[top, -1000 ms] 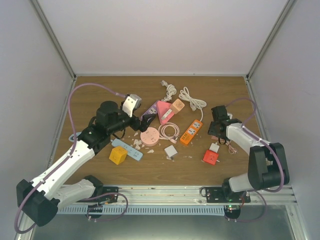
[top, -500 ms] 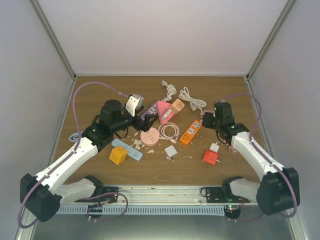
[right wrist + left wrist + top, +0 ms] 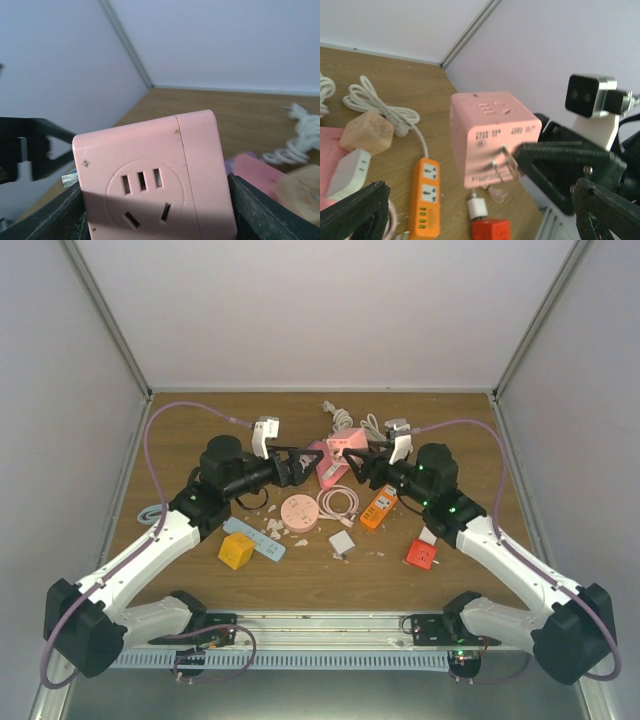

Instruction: Insert the plug

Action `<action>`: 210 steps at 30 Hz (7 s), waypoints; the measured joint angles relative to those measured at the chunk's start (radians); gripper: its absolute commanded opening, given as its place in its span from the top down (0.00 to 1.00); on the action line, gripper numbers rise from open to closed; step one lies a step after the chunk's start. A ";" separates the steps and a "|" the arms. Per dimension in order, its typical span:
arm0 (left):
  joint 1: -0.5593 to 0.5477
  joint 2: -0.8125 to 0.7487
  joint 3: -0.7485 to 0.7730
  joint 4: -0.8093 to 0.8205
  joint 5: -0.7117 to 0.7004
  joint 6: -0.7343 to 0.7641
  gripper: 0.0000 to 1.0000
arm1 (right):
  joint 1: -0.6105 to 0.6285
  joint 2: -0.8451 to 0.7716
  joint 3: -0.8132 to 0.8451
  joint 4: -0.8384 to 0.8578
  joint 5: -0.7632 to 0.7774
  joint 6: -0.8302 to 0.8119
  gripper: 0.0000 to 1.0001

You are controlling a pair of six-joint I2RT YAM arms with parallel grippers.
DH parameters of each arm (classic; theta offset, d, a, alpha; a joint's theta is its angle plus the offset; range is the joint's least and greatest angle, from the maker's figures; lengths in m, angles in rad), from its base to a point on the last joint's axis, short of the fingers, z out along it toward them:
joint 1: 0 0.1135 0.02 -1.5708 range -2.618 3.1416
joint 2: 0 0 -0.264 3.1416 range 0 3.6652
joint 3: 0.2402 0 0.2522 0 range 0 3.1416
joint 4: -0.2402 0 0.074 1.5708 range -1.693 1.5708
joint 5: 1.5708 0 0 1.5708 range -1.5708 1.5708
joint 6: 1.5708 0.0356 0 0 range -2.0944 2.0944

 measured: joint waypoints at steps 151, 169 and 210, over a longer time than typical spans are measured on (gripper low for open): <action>0.046 -0.356 -0.191 0.034 -0.359 0.516 0.01 | -0.111 0.537 0.362 -0.839 0.542 0.459 0.62; 0.055 -0.364 -0.191 0.034 -0.367 0.496 0.01 | -0.111 0.588 0.401 -0.872 0.545 0.558 0.62; 0.079 -0.339 -0.191 0.034 -0.365 0.496 0.01 | -0.076 0.693 0.367 -0.764 0.735 0.681 0.65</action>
